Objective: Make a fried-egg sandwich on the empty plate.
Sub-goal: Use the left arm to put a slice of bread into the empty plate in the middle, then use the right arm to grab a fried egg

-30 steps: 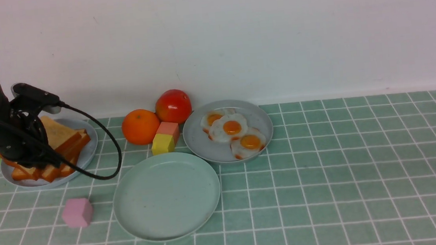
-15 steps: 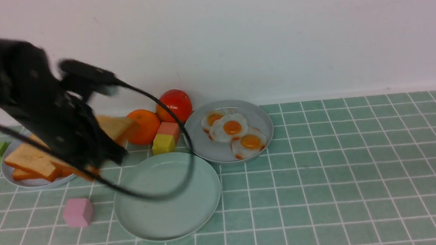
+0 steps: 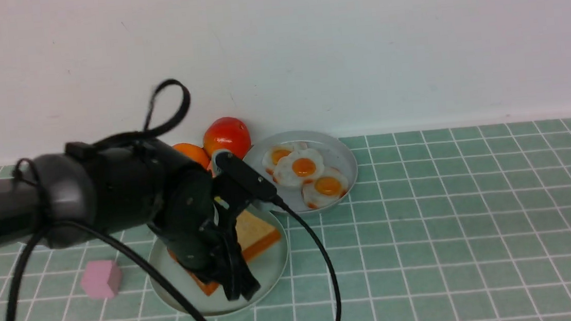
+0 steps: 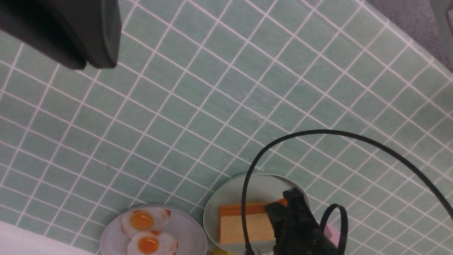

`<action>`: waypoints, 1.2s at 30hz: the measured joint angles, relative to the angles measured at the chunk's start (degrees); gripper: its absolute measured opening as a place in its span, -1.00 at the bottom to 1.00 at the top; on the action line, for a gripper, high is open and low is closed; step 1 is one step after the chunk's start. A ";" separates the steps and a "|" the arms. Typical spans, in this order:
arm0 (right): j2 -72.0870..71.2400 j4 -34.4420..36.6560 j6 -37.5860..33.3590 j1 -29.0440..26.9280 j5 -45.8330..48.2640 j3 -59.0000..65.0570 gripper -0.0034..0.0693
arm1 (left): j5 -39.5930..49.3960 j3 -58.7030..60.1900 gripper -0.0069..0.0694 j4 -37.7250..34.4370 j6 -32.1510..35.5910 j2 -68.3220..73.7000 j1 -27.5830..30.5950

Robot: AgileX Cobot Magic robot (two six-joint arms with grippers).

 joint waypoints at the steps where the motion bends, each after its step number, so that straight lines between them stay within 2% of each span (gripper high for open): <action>1: 0.00 0.00 0.00 0.00 0.00 0.00 -0.65 | 0.00 0.00 -0.65 0.00 0.00 0.08 0.00; 5: 0.00 -1.72 0.00 0.00 -3.25 0.00 -0.31 | -0.08 0.00 -0.21 -2.59 -0.19 0.44 0.00; 8: 0.70 -0.02 0.00 0.00 -7.10 0.00 -0.08 | 0.38 0.00 0.09 -5.13 -0.21 -0.95 0.00; 11: 4.16 3.95 -0.41 0.00 -8.63 -0.04 -0.02 | 1.06 0.00 0.22 -7.52 -0.80 -5.09 0.00; 14: 10.26 8.04 -2.83 0.00 -9.76 -0.04 -0.06 | 1.71 0.06 0.05 -9.29 -3.38 -12.03 0.00; 16: 17.36 10.64 -5.47 0.00 -12.25 -0.19 -0.16 | 2.60 0.12 -0.32 -9.76 -6.58 -20.62 0.00; 17: 17.98 10.78 -5.47 0.00 -12.49 -0.25 -0.17 | 2.64 0.19 -0.36 -9.76 -6.58 -20.62 0.00; 18: 21.97 11.43 -6.30 0.00 -14.16 -0.84 -0.25 | 2.74 0.65 -0.62 -9.99 -7.76 -26.06 0.00; 20: 29.09 11.91 -6.90 0.00 -15.69 -2.79 -0.35 | 2.74 2.58 -0.83 -10.40 -9.89 -33.16 0.00; 25: 47.38 12.32 -7.38 0.00 -16.17 -12.38 -0.45 | 2.49 13.47 -0.85 -11.94 -13.47 -53.64 0.00; 32: 66.86 14.35 -9.43 0.00 -16.92 -26.59 -0.43 | -0.84 30.27 -0.85 -10.18 -19.07 -76.70 0.00; 36: 72.97 16.37 -10.35 0.00 -17.17 -32.60 -0.37 | -3.49 35.44 -0.85 -8.87 -22.89 -82.73 0.00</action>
